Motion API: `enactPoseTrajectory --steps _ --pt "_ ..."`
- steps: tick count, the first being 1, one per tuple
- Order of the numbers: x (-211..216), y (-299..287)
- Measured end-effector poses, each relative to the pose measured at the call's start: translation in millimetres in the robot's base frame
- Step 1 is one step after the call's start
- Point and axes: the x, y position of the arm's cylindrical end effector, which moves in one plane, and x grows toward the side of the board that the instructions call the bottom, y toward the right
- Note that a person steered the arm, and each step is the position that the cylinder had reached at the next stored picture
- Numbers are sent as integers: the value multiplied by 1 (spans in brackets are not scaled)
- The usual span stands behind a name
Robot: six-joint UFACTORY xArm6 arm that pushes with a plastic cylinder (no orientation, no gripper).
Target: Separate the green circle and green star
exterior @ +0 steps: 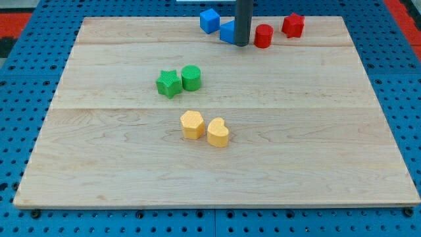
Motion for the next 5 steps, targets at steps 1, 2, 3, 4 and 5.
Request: enactPoseTrajectory --steps 1,2,3,4,5 --pt "0 -7" --pt "15 -33" --pt "40 -110" --pt "69 -177" --pt "114 -190"
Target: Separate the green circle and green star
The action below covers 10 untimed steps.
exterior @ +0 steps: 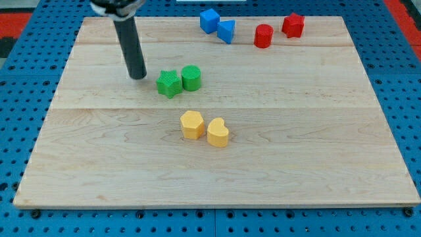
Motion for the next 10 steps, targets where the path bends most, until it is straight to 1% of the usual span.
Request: enactPoseTrajectory --steps 1,2,3,4,5,6,7,10 --pt "38 63" --pt "35 108" --pt "30 111" --pt "5 74" --pt "-16 84" --pt "-19 125" --pt "-28 137" --pt "-47 144"
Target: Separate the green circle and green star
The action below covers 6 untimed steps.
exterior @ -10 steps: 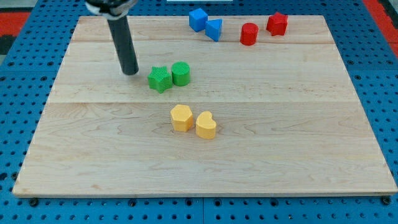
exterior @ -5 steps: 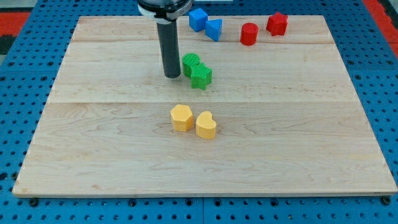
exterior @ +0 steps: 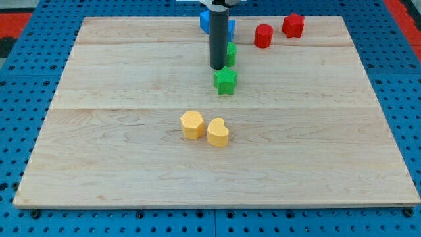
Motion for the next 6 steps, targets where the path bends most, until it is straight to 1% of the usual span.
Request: enactPoseTrajectory --steps 1,2,3,4,5,6 --pt "-7 -18" --pt "-12 -12" --pt "-12 15" --pt "-9 -5" --pt "31 -22" --pt "58 -22"
